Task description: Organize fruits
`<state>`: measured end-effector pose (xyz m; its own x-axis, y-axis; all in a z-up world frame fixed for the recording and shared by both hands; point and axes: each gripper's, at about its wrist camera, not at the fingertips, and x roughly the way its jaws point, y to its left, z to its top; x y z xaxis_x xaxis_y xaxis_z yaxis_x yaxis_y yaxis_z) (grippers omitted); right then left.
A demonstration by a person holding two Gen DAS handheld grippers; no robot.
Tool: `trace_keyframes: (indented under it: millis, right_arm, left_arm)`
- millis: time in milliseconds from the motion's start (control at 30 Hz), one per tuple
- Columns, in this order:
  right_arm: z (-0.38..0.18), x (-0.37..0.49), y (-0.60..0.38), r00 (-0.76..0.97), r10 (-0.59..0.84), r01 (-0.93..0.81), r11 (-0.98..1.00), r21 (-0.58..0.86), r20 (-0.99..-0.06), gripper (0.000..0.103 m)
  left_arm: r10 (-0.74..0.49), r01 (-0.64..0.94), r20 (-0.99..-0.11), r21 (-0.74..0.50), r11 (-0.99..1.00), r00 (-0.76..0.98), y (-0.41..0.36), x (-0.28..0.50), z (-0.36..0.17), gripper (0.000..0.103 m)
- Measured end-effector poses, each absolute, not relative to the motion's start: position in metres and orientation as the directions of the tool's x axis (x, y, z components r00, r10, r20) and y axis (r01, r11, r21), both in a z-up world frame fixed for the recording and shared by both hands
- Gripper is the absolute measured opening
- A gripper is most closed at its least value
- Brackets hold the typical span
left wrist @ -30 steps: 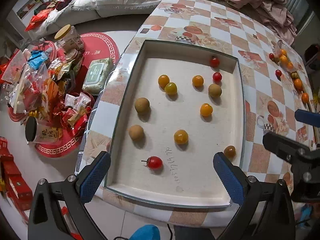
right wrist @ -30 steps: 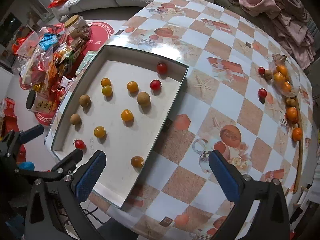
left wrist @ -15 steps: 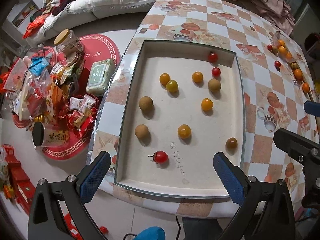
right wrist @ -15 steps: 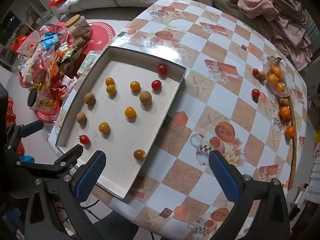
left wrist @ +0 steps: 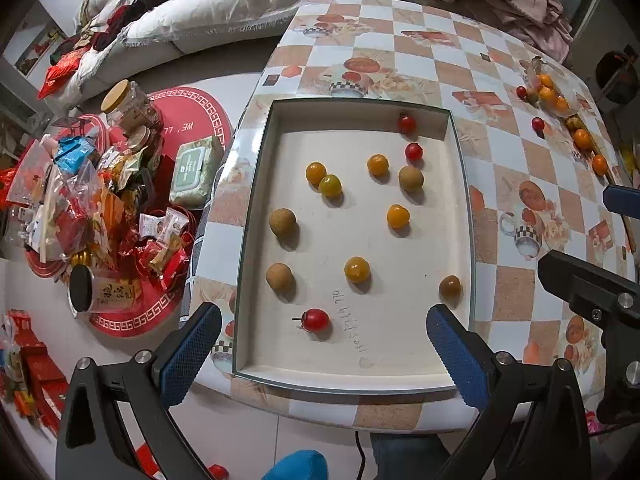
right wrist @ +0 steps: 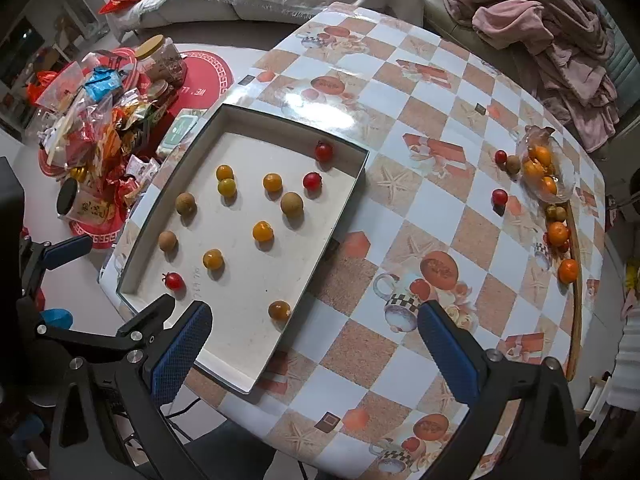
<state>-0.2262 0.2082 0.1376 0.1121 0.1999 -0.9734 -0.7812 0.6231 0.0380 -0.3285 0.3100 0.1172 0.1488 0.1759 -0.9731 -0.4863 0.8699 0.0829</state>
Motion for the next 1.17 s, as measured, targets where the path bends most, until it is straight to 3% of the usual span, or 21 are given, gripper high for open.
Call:
trace_keyframes:
  millis: [1167]
  right_arm:
    - [0.139,-0.229,0.206,0.113,0.203,-0.783,0.621,0.039,-0.973,0.103]
  left_arm:
    - [0.155,-0.434,-0.973,0.068,0.898,0.17,0.295,-0.328,0.116,0.103]
